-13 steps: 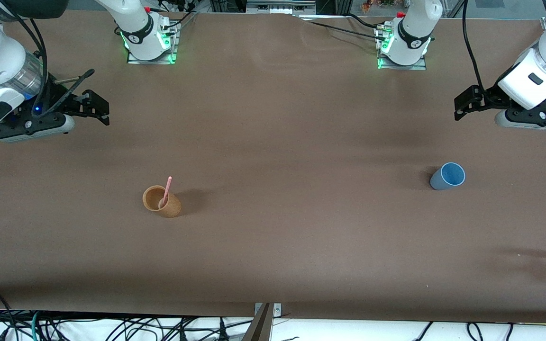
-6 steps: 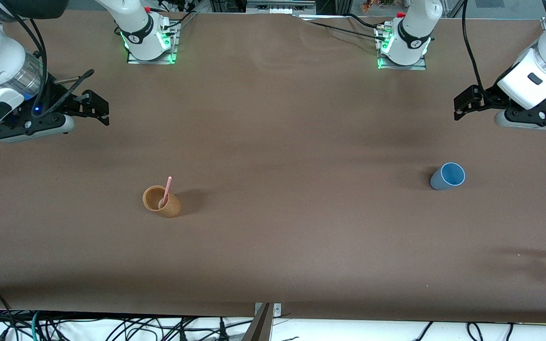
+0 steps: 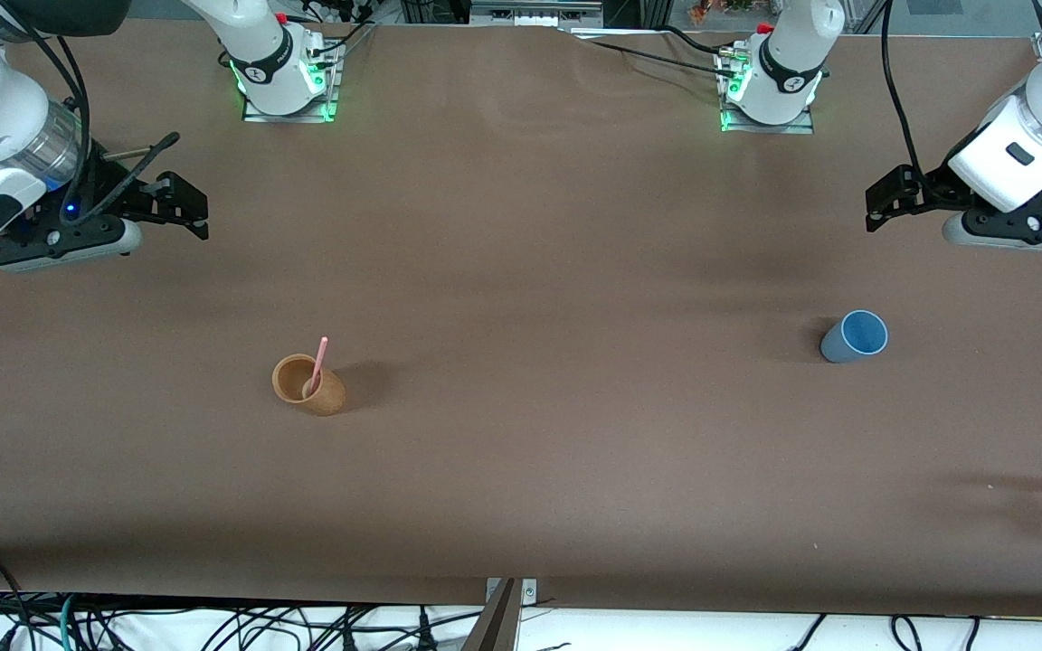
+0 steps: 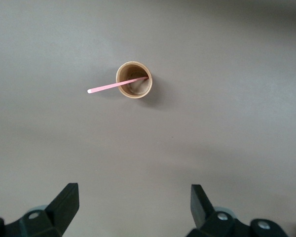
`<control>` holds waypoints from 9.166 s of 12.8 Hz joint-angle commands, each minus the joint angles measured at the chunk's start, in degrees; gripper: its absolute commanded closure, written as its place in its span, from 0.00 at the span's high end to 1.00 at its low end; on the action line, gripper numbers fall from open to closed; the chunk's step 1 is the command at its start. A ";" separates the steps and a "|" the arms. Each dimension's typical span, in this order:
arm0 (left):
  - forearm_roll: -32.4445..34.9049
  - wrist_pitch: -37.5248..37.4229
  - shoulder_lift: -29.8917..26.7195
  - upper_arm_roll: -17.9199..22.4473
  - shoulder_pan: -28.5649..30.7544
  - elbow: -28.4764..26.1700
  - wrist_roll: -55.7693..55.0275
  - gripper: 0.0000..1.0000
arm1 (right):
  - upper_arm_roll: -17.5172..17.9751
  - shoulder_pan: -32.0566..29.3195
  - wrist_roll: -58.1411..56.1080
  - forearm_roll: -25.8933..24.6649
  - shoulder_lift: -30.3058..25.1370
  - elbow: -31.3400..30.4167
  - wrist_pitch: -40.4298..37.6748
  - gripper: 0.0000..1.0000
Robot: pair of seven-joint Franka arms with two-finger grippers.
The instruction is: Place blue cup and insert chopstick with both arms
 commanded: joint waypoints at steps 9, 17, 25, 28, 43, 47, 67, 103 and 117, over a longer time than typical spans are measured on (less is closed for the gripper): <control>-1.25 -1.09 1.75 0.04 0.27 2.50 -0.31 1.00 | 0.12 -0.22 0.77 -0.44 0.26 0.81 -0.10 1.00; -1.17 -1.00 6.31 0.92 1.75 3.56 0.13 1.00 | 0.12 -0.22 0.77 -0.44 0.26 0.81 -0.19 1.00; 6.38 4.70 10.70 0.92 6.42 2.16 14.43 1.00 | 0.12 -0.22 0.77 -0.44 0.26 0.81 -0.19 1.00; 6.48 11.27 13.79 0.92 8.88 -1.34 18.83 1.00 | 0.12 -0.22 0.77 -0.44 0.26 0.81 -0.19 1.00; 6.13 53.05 20.28 0.66 14.60 -29.49 26.32 0.00 | 0.03 -1.63 0.68 -0.36 0.26 0.90 -0.19 1.00; 5.51 53.05 21.70 0.48 16.00 -27.73 26.41 0.00 | -0.41 -1.89 0.24 -0.71 -0.18 0.72 -1.68 1.00; 5.69 33.45 20.11 -26.59 8.74 -14.74 -20.75 0.00 | -2.42 5.05 10.16 12.19 30.49 16.54 6.05 0.95; -0.29 1.37 0.79 4.88 -2.10 -1.54 11.47 1.00 | -3.84 8.92 29.23 20.37 30.59 31.38 -19.50 0.02; -0.29 0.41 2.19 4.44 -2.54 1.45 10.23 1.00 | -5.33 28.78 63.34 35.94 33.12 29.11 1.30 0.02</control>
